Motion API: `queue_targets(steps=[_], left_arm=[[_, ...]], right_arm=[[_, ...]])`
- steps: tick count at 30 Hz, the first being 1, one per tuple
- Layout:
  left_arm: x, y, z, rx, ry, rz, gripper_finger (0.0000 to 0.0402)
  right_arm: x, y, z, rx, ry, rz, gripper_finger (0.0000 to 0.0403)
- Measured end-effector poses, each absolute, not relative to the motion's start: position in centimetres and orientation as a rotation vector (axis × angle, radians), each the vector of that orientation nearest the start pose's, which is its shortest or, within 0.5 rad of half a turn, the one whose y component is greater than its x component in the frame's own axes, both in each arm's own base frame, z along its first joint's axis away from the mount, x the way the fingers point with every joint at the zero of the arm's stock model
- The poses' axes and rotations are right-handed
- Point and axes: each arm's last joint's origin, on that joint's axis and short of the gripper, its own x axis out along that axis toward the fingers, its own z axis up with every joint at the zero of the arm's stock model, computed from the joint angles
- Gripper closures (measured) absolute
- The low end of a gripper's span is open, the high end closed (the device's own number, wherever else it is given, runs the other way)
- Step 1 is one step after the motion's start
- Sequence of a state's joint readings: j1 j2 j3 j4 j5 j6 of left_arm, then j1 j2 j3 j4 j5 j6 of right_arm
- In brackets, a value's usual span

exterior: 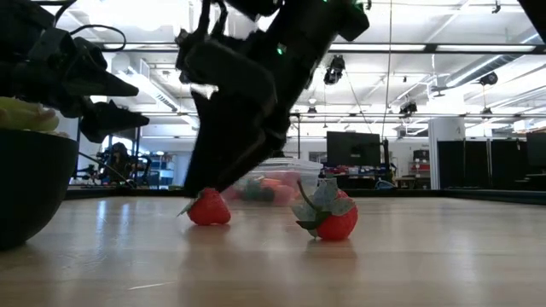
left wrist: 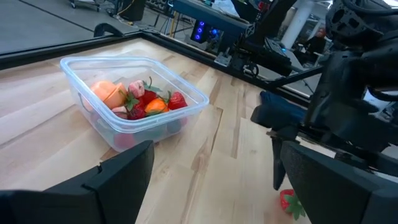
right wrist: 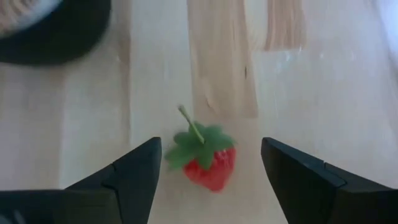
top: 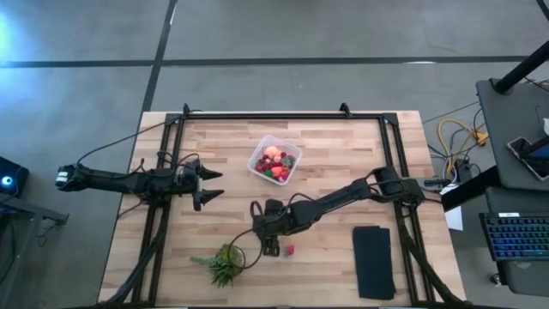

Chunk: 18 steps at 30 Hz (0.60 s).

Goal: Pick and placing Produce into tupperware
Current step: Put the red strawberry into the transparent bin

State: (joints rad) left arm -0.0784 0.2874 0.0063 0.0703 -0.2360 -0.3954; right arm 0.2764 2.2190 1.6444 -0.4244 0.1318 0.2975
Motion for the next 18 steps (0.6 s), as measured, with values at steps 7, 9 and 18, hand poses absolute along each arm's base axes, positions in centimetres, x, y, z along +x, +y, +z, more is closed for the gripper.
queue_targets(steps=[7, 9, 18], left_arm=[[11.3, -0.2, 14.8, -0.36, 0.174, 0.196, 0.0063], [11.3, -0.2, 14.8, -0.36, 0.174, 0.196, 0.0063], [11.3, -0.2, 14.7, -0.359, 0.179, 0.197, 0.0063]], right_arm=[[45.3, 12.5, 13.5, 0.102, 1.037, -0.008, 0.0141], [45.3, 12.5, 13.5, 0.107, 1.035, -0.015, 0.0144], [45.5, 12.2, 13.7, 0.091, 1.014, -0.067, 0.0156]])
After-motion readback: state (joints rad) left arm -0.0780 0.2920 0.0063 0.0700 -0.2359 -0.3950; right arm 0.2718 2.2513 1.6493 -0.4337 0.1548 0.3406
